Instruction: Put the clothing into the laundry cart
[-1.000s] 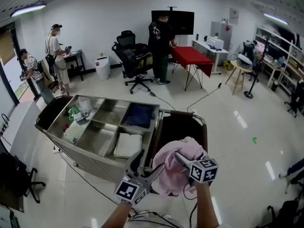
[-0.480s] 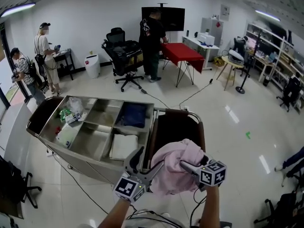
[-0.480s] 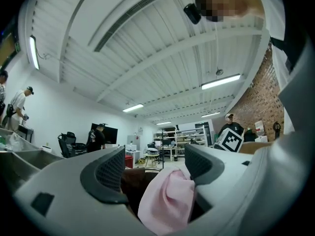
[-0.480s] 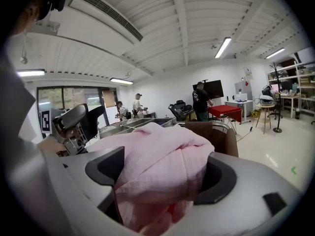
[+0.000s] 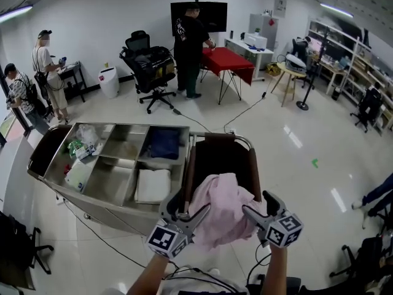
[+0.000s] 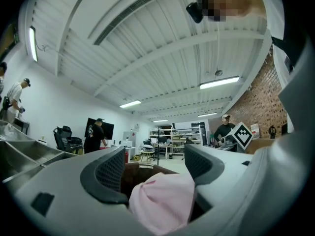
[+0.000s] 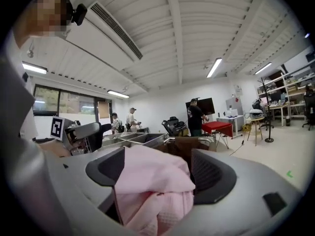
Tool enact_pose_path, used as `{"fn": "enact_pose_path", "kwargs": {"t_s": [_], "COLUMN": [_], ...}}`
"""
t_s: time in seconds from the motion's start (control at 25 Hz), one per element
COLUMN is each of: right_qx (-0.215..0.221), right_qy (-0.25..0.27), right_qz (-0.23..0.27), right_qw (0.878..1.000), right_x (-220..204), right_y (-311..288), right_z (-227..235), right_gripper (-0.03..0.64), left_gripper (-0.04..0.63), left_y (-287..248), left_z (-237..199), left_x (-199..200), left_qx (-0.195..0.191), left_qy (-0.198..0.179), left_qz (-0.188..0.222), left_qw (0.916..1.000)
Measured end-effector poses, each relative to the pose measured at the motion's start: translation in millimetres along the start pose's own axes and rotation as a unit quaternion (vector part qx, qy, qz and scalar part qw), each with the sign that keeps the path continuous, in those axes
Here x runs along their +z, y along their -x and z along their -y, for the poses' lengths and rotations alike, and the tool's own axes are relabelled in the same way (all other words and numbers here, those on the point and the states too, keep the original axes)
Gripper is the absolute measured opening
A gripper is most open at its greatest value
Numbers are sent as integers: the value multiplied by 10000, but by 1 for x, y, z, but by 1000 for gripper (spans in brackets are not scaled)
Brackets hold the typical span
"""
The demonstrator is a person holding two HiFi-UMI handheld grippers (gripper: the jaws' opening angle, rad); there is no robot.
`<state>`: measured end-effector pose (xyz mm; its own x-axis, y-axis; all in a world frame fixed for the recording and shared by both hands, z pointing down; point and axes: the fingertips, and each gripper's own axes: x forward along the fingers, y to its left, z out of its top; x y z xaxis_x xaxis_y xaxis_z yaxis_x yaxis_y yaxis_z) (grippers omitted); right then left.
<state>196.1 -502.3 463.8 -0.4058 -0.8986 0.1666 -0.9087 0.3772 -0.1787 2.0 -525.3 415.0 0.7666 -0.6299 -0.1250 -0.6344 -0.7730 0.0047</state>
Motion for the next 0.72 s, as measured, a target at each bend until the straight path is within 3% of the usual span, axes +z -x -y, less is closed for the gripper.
{"fn": "enact_pose_path", "kwargs": {"t_s": [0.24,0.4,0.72], "right_qx": [-529,-1350,-1687], "right_qy": [-115,350,1027], "right_qz": [988,1834,1639], "right_qw": [9936,9731,9665], "right_x": [20,46,41], "right_y": [7,28,20], "right_z": [-6,-7,-13], "right_gripper": [453,454,451], "left_gripper": [362,362,362], "left_y": [-3,1,11], "left_z": [10,6,-4], "left_x": [-6,-15,-23], "left_qx": [5,267,839], "left_qy": [-63,-120,-341], "left_qz": [-51,-108,-169], "left_qw": [10000,9995,9957]}}
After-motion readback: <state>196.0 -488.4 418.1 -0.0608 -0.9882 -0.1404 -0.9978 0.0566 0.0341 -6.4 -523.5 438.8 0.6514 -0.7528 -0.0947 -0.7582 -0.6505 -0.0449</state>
